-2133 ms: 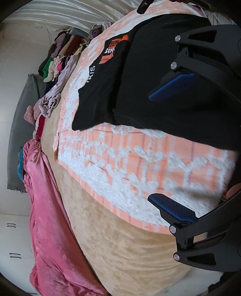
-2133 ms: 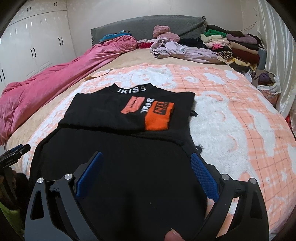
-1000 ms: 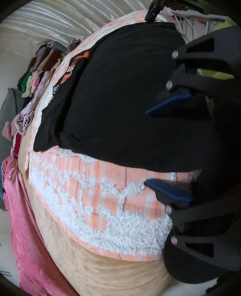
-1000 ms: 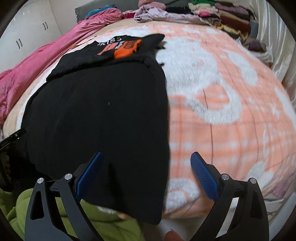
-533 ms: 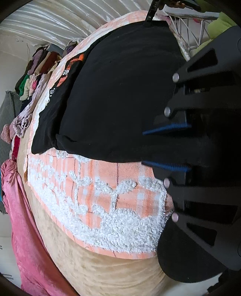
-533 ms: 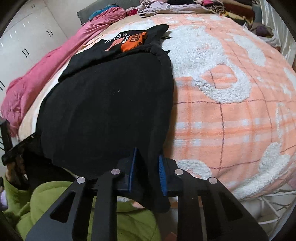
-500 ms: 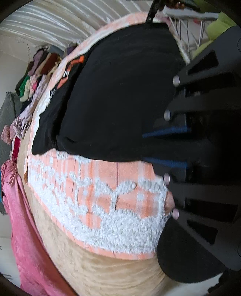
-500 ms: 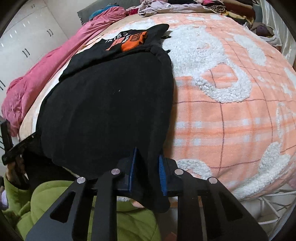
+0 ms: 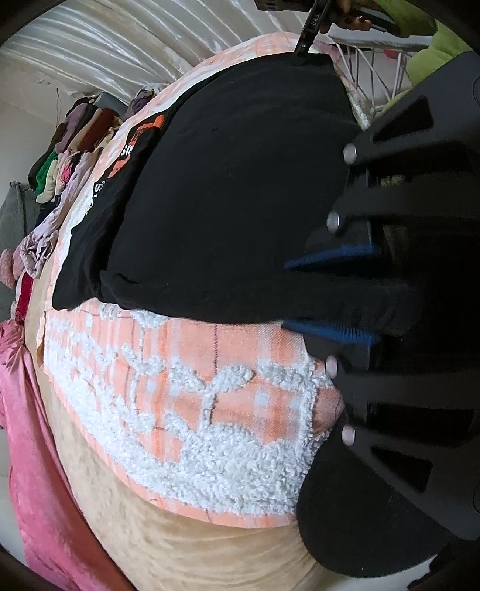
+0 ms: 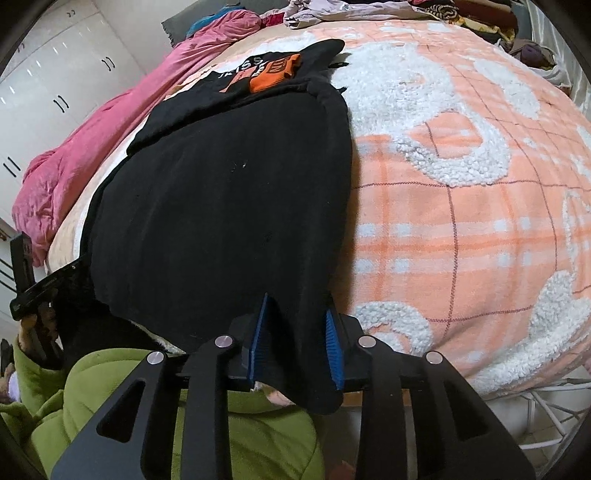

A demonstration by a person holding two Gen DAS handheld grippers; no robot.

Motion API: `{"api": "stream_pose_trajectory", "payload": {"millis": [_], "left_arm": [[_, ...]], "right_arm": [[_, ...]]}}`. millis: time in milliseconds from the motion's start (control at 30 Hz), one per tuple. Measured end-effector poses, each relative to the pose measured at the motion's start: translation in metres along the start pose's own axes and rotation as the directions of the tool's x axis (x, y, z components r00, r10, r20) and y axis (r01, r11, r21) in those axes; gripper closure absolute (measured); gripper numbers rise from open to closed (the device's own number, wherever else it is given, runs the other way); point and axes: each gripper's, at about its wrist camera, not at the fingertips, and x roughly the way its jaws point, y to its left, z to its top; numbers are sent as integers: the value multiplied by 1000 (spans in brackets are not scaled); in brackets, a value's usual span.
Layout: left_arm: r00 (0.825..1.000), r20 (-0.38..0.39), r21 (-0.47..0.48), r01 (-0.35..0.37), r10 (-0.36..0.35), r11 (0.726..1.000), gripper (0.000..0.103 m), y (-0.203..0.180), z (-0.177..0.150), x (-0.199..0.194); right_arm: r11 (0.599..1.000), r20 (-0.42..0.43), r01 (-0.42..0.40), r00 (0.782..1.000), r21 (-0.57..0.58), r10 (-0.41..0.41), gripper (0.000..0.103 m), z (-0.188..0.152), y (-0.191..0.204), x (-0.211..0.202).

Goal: Fold small clothes
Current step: 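Lift the held hem with both tools and fold it toward the collar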

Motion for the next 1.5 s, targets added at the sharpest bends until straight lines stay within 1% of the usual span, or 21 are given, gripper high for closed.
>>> {"api": "stream_pose_trajectory", "payload": {"millis": [67, 100, 133, 200, 233, 367, 433, 500, 533, 633, 667, 733, 800, 933, 1000, 1133, 1200, 1300, 1400, 1500], "left_arm": [[1000, 4, 8, -14, 14, 1000, 80, -2, -1, 1], [1000, 5, 7, -19, 19, 1000, 86, -4, -1, 1], [1000, 4, 14, -15, 15, 1000, 98, -8, -2, 2], [999, 18, 36, -48, 48, 998, 99, -15, -2, 0], [999, 22, 35, -47, 47, 998, 100, -16, -2, -1], [998, 54, 19, -15, 14, 1000, 100, -13, 3, -12], [997, 82, 8, 15, -16, 1000, 101, -12, 10, -21], [993, 101, -14, 59, -57, 998, 101, -9, 19, -29], [992, 110, -24, 67, -64, 997, 101, -7, 23, -32], [982, 142, -69, 136, -125, 988, 101, 2, 44, -43], [979, 155, -73, 145, -132, 987, 101, 3, 51, -46], [976, 178, -70, 138, -124, 988, 101, 1, 65, -50], [974, 191, -72, 136, -120, 988, 101, -1, 81, -51], [970, 207, -115, 150, -124, 982, 101, -1, 120, -46], [971, 213, -123, 141, -113, 982, 101, -4, 139, -41], [972, 214, -137, 127, -95, 982, 101, -6, 162, -29], [974, 207, -149, 119, -87, 982, 101, -5, 172, -19], [979, 189, -174, 103, -69, 979, 101, -3, 188, 1], [982, 178, -183, 89, -56, 979, 101, 2, 199, 13], [985, 165, -193, 77, -45, 978, 101, 4, 210, 29]], "right_arm": [[1000, -3, -1, 1000, -7, 1, 75, -1, 0, 0], [1000, -3, 5, 1000, -17, -5, 80, -1, 2, 0], [999, -1, 12, 1000, -30, -12, 83, -1, 4, -1], [999, 2, 11, 1000, -44, -11, 92, -1, 7, -2], [999, 6, 4, 1000, -48, -4, 93, 0, 8, -5], [998, 27, -38, 999, -52, 39, 94, 4, 11, -14], [997, 49, -64, 997, -47, 66, 95, 9, 10, -21], [995, 79, -88, 993, -37, 91, 95, 16, 9, -29], [994, 99, -104, 989, -31, 107, 95, 21, 7, -34], [991, 164, -133, 977, -34, 137, 95, 37, 6, -46], [990, 187, -134, 972, -38, 139, 95, 43, 5, -49], [989, 227, -144, 962, -38, 149, 95, 54, 4, -54], [987, 284, -157, 945, -30, 159, 95, 68, 0, -60], [984, 351, -176, 922, 10, 162, 95, 97, -12, -61], [983, 381, -183, 910, 18, 162, 95, 112, -16, -60], [984, 434, -177, 889, 26, 149, 95, 142, -21, -53], [985, 449, -172, 882, 25, 143, 95, 154, -20, -47], [987, 452, -155, 883, 29, 126, 95, 174, -20, -33], [990, 446, -140, 888, 32, 111, 95, 192, -22, -20], [992, 430, -122, 898, 41, 93, 95, 205, -26, -8]]}}
